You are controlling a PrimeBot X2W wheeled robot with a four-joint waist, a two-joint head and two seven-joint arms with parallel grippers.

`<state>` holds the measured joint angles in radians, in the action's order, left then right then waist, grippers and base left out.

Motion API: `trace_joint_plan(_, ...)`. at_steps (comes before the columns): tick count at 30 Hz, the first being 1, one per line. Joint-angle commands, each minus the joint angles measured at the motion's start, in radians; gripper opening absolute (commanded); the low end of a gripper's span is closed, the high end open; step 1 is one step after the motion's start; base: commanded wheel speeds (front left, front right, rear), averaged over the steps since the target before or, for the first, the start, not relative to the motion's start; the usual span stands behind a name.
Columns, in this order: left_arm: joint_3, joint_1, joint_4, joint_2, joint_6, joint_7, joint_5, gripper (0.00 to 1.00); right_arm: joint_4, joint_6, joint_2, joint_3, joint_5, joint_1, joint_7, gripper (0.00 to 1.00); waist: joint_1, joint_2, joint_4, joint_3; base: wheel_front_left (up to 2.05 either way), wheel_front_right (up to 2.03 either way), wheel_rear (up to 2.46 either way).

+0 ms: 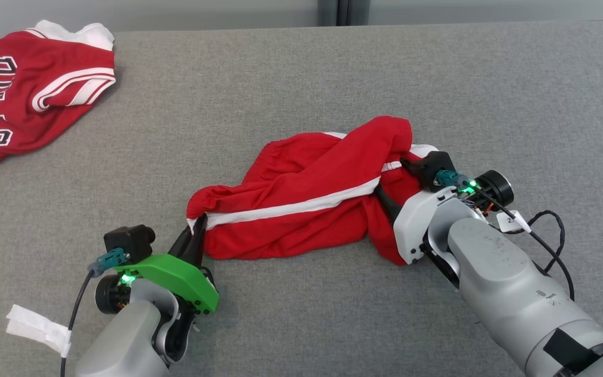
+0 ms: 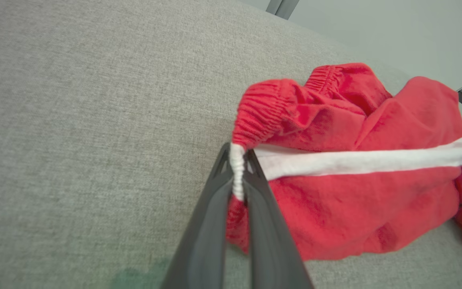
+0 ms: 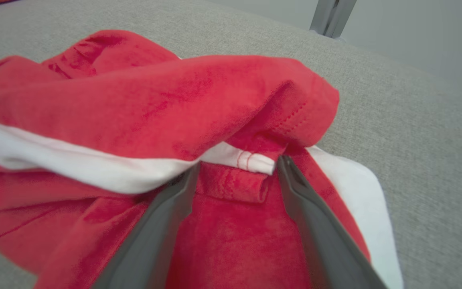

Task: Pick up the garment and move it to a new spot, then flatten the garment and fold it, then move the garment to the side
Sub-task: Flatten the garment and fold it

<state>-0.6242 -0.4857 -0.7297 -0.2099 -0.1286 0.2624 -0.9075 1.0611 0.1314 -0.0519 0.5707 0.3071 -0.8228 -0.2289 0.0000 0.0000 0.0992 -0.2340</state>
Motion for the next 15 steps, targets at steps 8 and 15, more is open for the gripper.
trace_joint_plan(8,0.013,-0.009,0.016,-0.004,-0.003,0.003,0.014,0.00,-0.018,-0.001,-0.001,0.118,0.090,-0.022,-0.009,1.00,0.0000,0.0000,-0.010,0.000,0.00,0.00,0.00)
trace_joint_plan(15,0.016,0.003,0.021,-0.001,-0.003,0.003,0.018,0.00,-0.038,-0.001,-0.002,0.201,0.161,-0.041,-0.011,1.00,0.0000,0.0000,-0.014,0.001,0.00,0.00,0.00)
